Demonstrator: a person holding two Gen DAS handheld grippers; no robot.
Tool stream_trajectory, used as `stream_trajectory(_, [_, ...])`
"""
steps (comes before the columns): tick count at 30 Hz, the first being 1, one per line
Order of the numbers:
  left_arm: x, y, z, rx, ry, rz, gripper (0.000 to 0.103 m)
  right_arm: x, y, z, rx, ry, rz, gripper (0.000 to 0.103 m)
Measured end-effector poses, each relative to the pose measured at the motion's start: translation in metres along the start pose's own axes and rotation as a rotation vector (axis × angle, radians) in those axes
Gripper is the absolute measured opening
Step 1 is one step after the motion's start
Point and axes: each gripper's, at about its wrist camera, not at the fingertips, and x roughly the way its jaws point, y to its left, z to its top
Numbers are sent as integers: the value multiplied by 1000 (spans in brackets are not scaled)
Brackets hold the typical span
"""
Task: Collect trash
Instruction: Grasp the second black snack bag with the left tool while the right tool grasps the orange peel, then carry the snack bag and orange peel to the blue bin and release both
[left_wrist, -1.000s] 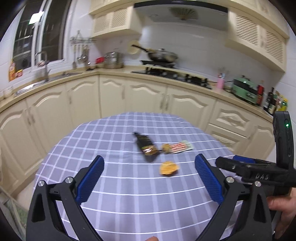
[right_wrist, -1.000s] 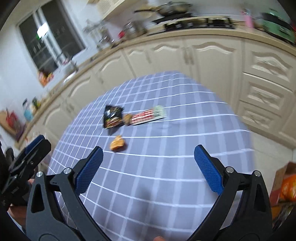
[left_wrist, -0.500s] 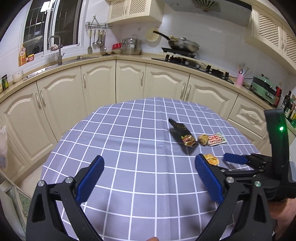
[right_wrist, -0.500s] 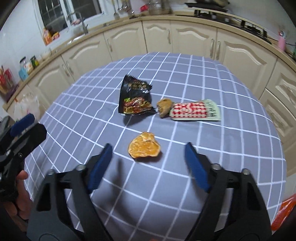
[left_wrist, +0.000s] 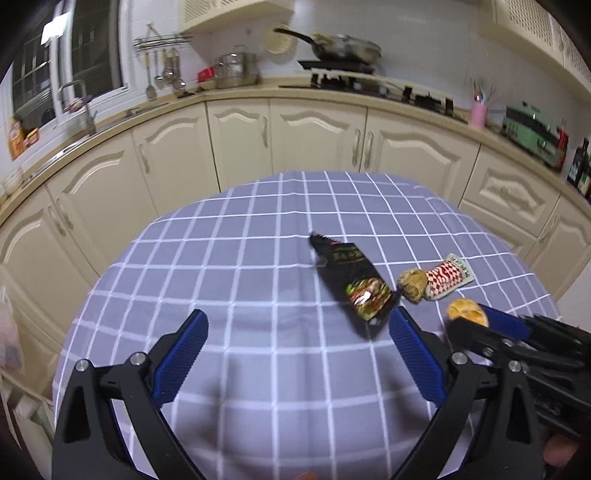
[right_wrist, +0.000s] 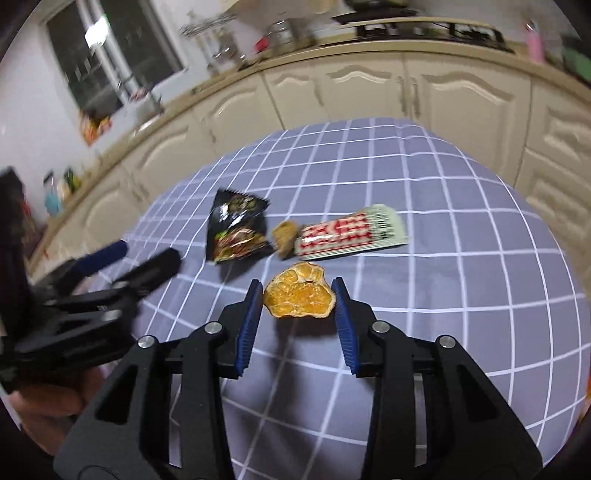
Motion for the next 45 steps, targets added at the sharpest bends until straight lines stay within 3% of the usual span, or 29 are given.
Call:
stream_trajectory(7, [44, -15, 19, 0, 64, -22, 96, -5, -9, 1, 52, -20, -29, 38])
stream_trajectory(9, [54, -17, 21, -8, 102, -76, 76, -9, -13, -1, 58, -22, -27, 38])
stream_trajectory(11, [56, -17, 22, -19, 104, -96, 42, -11, -14, -2, 60, -24, -30, 38])
stream_trajectory(12, [55, -17, 23, -15, 101, -109, 30, -11, -14, -2, 60, -25, -31, 38])
stream_trajectory(15, [53, -17, 20, -19, 99, -141, 23, -14, -14, -2, 55, -46, -34, 38])
stream_trajectory(20, [29, -9, 0, -25, 78, -157, 20, -30, -3, -7, 17, -69, -39, 38])
stream_trajectory(30, [-64, 6, -41, -78, -65, -192, 20, -93, 19, -26, -50, -138, -64, 38])
stream_trajectory(36, [-116, -15, -54, -60, -148, -236, 20, -137, 18, -35, -56, -186, -59, 38])
stream_trajectory(45, [-158, -64, -62, -6, -210, -302, 20, -205, -1, -41, -45, -275, -71, 38])
